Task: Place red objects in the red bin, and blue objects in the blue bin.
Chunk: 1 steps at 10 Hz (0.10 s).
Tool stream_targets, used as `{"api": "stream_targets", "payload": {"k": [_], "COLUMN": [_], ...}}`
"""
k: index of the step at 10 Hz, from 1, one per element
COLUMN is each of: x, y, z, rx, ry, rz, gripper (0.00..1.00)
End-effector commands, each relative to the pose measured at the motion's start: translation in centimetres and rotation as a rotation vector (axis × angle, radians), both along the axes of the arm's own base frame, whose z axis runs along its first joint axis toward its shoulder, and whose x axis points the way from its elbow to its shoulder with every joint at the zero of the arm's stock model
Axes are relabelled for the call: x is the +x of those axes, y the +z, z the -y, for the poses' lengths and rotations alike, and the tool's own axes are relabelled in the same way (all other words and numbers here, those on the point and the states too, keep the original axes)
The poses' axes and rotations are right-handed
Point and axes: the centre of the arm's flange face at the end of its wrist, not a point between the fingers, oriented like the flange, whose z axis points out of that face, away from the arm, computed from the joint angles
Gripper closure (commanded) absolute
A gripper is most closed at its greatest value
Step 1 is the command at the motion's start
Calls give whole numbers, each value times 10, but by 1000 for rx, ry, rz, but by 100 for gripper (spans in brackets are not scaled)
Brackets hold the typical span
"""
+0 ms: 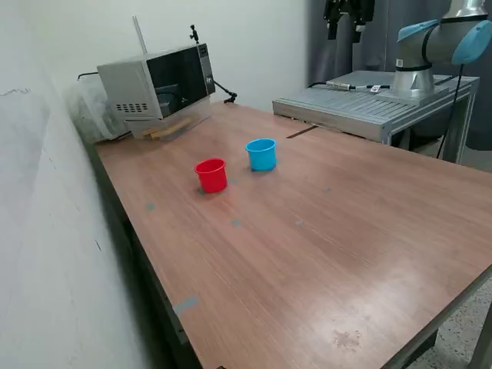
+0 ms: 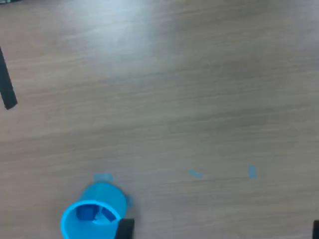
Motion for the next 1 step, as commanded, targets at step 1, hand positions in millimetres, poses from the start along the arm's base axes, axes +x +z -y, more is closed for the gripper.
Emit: {"api": "stream_targets", "payload": {"k": [1], "x": [9], "y": [-10], "z": [0], "rx": [1], "ry": [6], "rz": [64], "gripper": [0]}}
